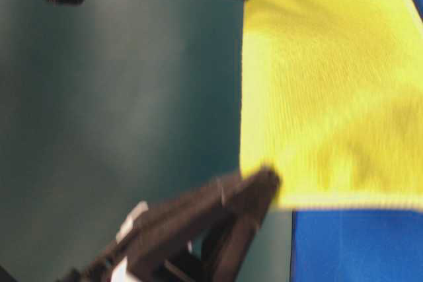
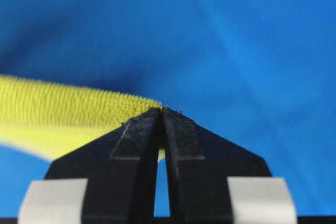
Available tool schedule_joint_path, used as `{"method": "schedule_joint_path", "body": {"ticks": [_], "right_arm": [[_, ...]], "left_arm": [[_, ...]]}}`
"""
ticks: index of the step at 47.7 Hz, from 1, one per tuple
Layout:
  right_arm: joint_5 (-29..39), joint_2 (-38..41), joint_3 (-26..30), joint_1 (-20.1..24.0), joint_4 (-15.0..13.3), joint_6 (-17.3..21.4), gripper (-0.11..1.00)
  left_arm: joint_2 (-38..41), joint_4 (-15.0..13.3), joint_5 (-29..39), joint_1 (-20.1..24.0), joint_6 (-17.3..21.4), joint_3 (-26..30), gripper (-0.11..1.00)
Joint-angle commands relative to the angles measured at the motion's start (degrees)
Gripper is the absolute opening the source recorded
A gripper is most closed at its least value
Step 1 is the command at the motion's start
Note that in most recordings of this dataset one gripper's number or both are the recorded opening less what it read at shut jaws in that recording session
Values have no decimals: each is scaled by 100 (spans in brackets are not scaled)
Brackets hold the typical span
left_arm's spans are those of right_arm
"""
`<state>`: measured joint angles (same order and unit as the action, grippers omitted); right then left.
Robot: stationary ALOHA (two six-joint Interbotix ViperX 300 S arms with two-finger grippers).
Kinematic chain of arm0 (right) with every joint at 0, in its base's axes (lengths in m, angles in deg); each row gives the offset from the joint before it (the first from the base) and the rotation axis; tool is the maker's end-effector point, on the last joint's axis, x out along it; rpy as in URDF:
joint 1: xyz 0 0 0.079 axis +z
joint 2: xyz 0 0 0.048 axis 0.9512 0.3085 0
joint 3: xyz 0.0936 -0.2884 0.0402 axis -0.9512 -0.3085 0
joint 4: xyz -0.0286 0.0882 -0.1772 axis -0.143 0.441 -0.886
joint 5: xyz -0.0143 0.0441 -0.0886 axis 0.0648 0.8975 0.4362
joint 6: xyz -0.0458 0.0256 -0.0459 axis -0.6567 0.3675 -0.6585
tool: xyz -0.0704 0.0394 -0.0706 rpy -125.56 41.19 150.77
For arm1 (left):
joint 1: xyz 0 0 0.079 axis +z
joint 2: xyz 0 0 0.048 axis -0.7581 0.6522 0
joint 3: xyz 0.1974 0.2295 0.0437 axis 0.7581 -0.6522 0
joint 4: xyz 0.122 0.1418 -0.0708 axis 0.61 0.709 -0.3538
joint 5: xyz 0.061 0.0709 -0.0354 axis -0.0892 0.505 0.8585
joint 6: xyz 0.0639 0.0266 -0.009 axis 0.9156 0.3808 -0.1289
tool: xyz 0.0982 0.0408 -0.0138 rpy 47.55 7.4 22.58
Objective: Fold the yellow towel.
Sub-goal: 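Lift the folded strip and swing the right gripper up, rotating it vertical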
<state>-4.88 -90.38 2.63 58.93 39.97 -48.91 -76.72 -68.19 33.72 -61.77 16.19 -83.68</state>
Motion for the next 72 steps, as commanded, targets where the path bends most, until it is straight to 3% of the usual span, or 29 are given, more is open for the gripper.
{"method": "schedule_joint_path", "body": {"ticks": [1,11,25,36,60,66,72], "right_arm": [[-237,176,308,-255,-229,-18,2],[-703,703,835,-431,-519,-26,2],[-765,958,1134,-448,-624,-26,2],[-738,747,914,-536,-624,-18,2],[-360,-413,-141,-615,-624,-9,2],[-396,-325,-158,-615,-624,-18,2],[-800,62,-62,-615,-624,-44,2]], "left_arm": [[149,9,-202,-202,281,387,3],[677,9,-343,-220,817,844,3],[905,9,-378,-220,835,914,3],[1081,9,-721,-220,932,1178,3],[2602,9,-896,-44,932,2927,3],[2751,0,-870,-26,905,3023,3],[2637,9,-888,0,738,2769,3]]}}
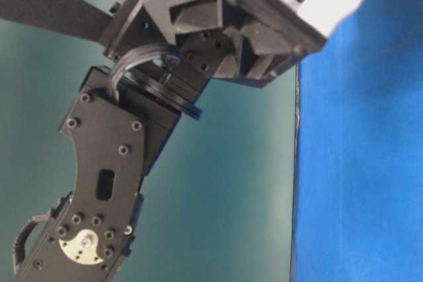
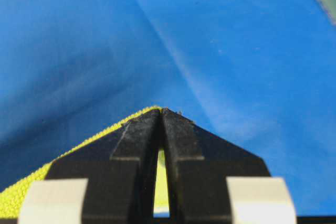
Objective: Fold the yellow towel.
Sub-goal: 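Lift the folded strip and swing the right gripper up, rotating it vertical, then lay the strip down vertically and open both grippers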
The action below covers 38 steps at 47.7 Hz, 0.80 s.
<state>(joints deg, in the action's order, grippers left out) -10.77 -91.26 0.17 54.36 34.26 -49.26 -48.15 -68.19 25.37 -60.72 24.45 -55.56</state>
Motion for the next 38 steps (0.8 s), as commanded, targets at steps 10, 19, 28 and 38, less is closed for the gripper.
{"method": "schedule_joint_path", "body": {"ticks": [10,19,28,38], "right_arm": [[-1020,1134,686,-158,-62,-53,2],[-1257,1811,1274,-158,-123,-62,2],[-1406,2118,1573,-141,-132,-70,2],[-1556,2224,1582,-132,-141,-70,2]], "left_arm": [[-624,-70,-334,-123,-501,-1072,3],[-1046,-70,-1090,-132,-1362,-2171,3],[-1327,-70,-1477,-132,-1767,-2856,3],[-1336,-70,-1512,-141,-1819,-3023,3]]}}
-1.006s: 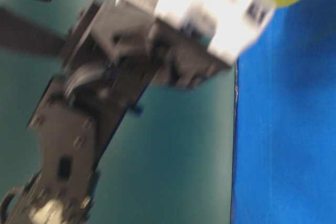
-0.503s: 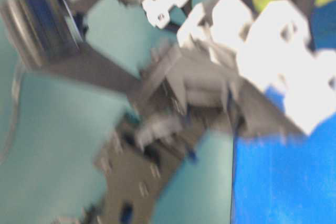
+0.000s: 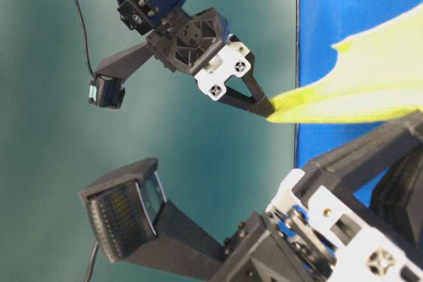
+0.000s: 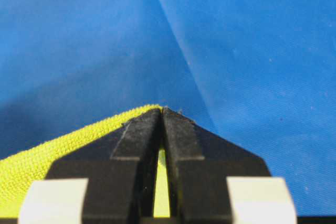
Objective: Fold the yellow towel.
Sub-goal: 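Lay the strip down vertically and open both grippers, then retract both grippers outward away from the towel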
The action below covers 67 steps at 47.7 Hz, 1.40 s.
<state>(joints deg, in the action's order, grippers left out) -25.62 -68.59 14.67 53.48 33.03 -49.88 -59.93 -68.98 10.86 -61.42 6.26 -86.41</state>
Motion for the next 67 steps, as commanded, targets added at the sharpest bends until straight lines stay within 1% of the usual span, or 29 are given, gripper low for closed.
{"method": "schedule_joint_path", "body": {"ticks": [1,11,18,19,21,25,26,27,28,29,31,34,36,37,44,50,55,61,67], "right_arm": [[-88,-35,123,-35,-9,-18,2],[-167,26,105,26,-26,-185,2],[-167,35,105,35,-26,-220,3],[-167,26,97,35,-26,-220,3],[-176,26,97,35,-26,-229,3],[-202,26,97,44,-26,-299,4],[-211,35,97,44,-26,-316,6],[-220,26,97,53,-26,-334,10],[-220,26,97,53,-18,-360,15],[-220,26,97,53,-26,-378,23],[-220,26,88,62,-18,-422,35],[-220,26,88,62,-26,-466,53],[-229,18,88,62,-26,-492,61],[-229,18,88,62,-26,-501,61],[-193,-105,88,88,-18,-536,54],[-97,-387,9,220,-18,-527,54],[79,-809,-123,378,-26,-501,54],[246,-1354,-387,563,9,-448,54],[185,-1969,-826,721,114,-360,54]], "left_arm": [[-149,9,-62,-70,0,70,3],[-62,26,-62,-70,9,185,3],[-44,26,-62,-53,26,237,5],[-53,18,-62,-53,26,237,6],[-44,26,-62,-44,26,237,14],[-62,35,-44,-44,62,237,33],[-62,35,-26,-44,70,237,37],[-70,35,-18,-44,70,237,45],[-70,35,-18,-44,70,237,49],[-88,35,-9,-35,79,229,52],[-114,35,35,-26,79,229,59],[-211,35,158,-18,79,220,66],[-290,44,255,-9,79,220,68],[-325,35,308,0,79,220,68],[-677,44,791,9,79,193,68],[-1055,44,1257,0,62,114,68],[-1441,44,1582,0,53,-26,68],[-1960,53,1635,79,62,-352,68],[-2479,44,1512,229,70,-773,68]]}}
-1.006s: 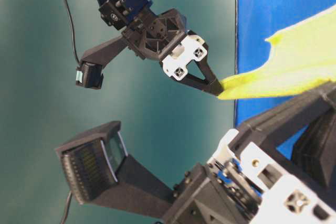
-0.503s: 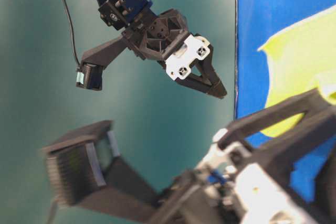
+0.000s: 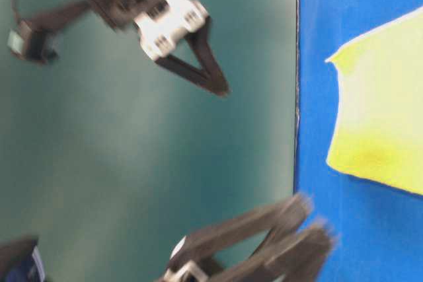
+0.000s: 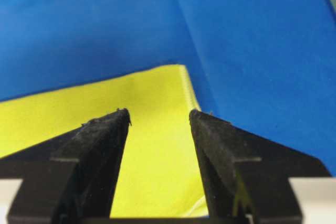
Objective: Fold the yellow towel.
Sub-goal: 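Retract both grippers outward away from the towel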
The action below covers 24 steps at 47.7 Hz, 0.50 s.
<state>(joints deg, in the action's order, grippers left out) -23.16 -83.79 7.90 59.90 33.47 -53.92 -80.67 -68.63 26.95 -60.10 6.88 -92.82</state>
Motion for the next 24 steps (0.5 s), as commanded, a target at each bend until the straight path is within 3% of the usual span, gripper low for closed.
{"method": "schedule_joint_path", "body": {"ticks": [1,12,24], "right_arm": [[-88,-545,-229,97,97,79,54],[-422,-1635,-1134,167,220,431,54],[-536,-2566,-2030,167,229,606,54]], "left_arm": [[-492,9,-158,123,9,-202,68],[-1503,18,-1063,483,9,-1213,68],[-2610,18,-1230,870,35,-2206,68]]}}
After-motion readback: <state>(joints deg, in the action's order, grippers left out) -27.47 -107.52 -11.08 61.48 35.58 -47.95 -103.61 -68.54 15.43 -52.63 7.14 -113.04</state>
